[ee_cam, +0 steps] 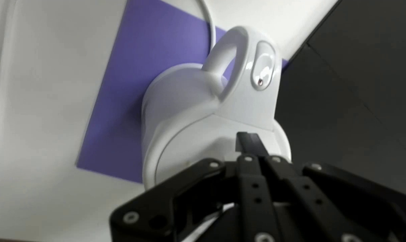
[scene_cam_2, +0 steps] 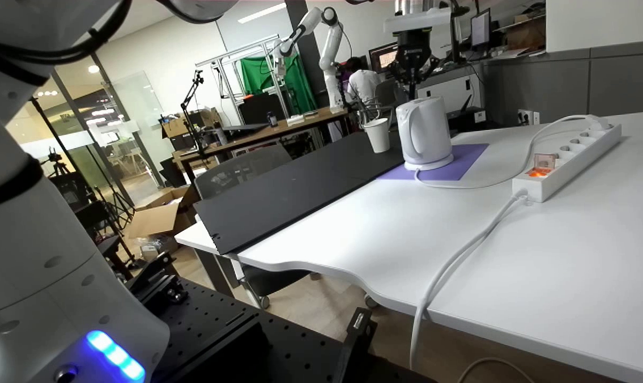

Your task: Pick up the electric kettle

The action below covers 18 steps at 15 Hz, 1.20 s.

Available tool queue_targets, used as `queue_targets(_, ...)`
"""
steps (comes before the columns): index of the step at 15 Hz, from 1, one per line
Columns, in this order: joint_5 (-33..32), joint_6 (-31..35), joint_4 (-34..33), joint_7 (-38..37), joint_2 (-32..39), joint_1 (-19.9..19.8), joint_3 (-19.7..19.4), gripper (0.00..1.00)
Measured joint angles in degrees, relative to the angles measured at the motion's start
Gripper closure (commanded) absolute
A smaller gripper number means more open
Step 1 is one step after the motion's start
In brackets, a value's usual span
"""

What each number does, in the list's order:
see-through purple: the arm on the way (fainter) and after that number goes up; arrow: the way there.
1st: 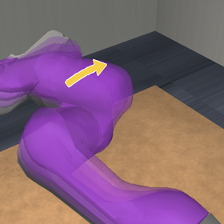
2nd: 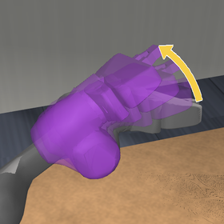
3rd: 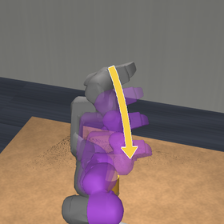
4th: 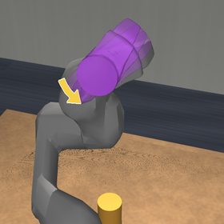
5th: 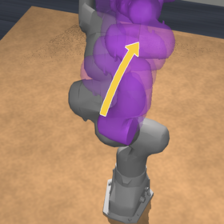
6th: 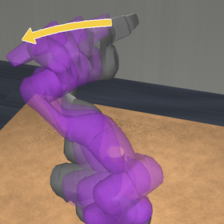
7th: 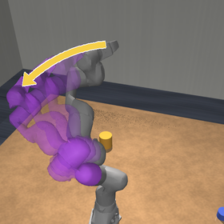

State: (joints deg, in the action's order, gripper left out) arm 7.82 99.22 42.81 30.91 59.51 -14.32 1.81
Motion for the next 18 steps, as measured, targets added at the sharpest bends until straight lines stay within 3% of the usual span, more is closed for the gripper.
queue_targets(1, -0.04, 1.86, -0.01, 0.01, -0.3, 0.13, 0.0, 0.73)
queue_targets(4, -0.17, 4.58, -0.02, -0.17, -1.78, 0.5, -0.15, 0.53)
queue_targets(12, -2.89, 3.54, 0.01, -2.56, -6.11, 1.58, -3.07, 0.01)
queue_targets(18, -5.68, -2.95, 0.02, -8.32, -8.62, 3.17, -5.84, 0.0)
